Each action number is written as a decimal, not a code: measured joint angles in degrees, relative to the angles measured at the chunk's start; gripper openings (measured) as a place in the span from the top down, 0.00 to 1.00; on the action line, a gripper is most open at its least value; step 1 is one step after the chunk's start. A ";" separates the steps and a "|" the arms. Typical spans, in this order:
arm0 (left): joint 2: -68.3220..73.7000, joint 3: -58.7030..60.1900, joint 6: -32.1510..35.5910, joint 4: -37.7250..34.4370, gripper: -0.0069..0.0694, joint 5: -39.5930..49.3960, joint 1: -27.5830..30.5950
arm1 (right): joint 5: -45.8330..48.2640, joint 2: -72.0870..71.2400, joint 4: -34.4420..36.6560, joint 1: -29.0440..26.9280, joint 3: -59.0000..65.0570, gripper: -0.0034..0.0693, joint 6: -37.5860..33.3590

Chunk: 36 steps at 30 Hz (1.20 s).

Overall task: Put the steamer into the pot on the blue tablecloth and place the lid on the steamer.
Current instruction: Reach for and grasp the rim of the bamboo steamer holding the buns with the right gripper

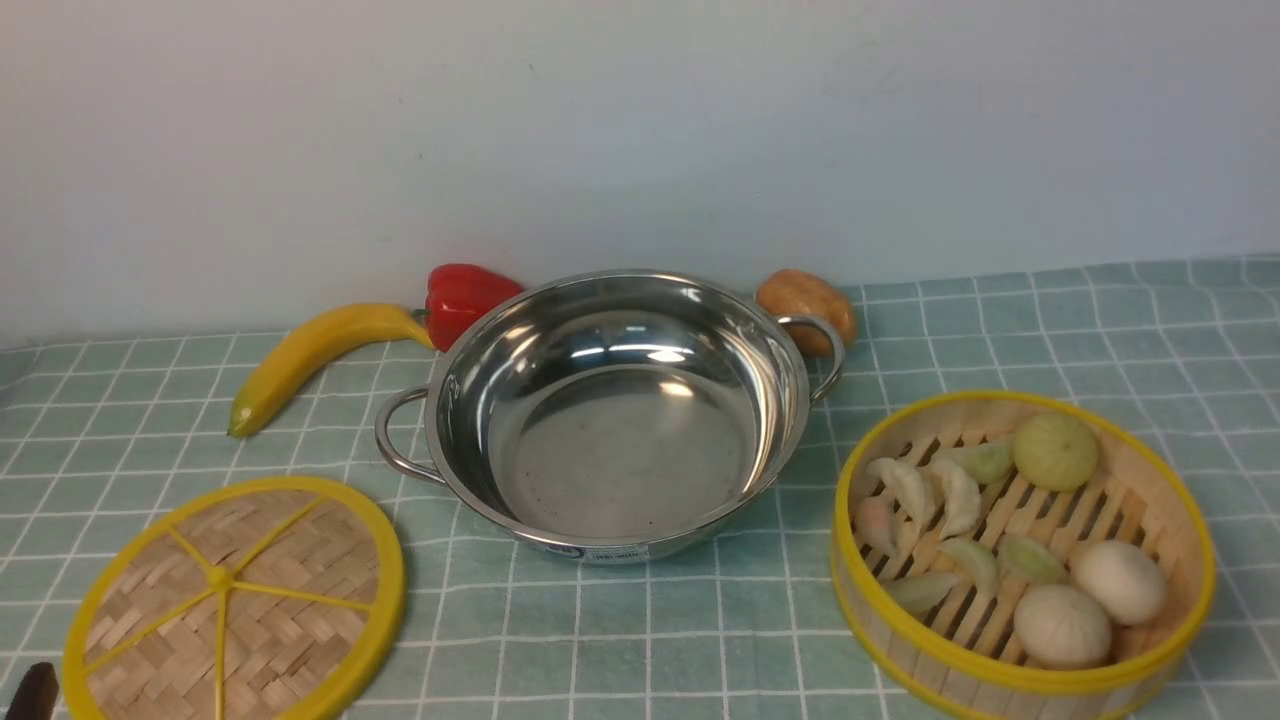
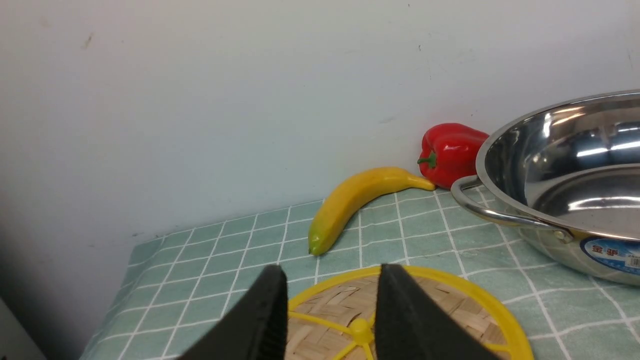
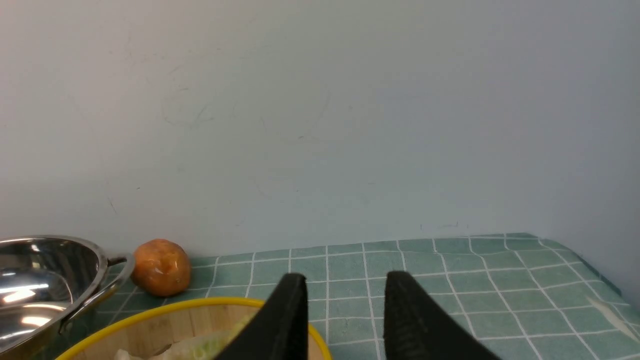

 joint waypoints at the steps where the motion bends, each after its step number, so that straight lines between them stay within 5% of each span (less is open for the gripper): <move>1: 0.00 0.00 0.00 0.00 0.59 0.00 0.00 | 0.00 0.00 0.00 0.00 0.00 0.62 0.00; 13: 0.00 0.00 0.00 0.00 0.59 0.00 0.00 | -0.06 0.00 -0.40 0.00 0.00 0.62 -0.33; 17: 0.00 0.00 -0.72 -1.41 0.59 -0.34 0.00 | -0.38 0.00 4.22 0.00 0.00 0.62 3.89; 19: 0.00 0.00 -4.33 -6.25 0.59 -1.27 0.00 | -0.51 0.00 10.33 0.00 0.00 0.62 9.62; 22: 0.00 0.00 -18.83 -24.07 0.59 -1.85 0.00 | -0.57 0.00 21.86 0.00 0.00 0.62 20.40; 27: 0.00 0.00 -30.87 -40.16 0.59 -2.82 0.00 | -0.74 0.00 27.61 0.00 0.00 0.62 26.77; 36: 0.00 0.00 -32.19 -44.20 0.59 -6.01 0.00 | -1.02 0.00 28.60 0.00 0.00 0.62 28.19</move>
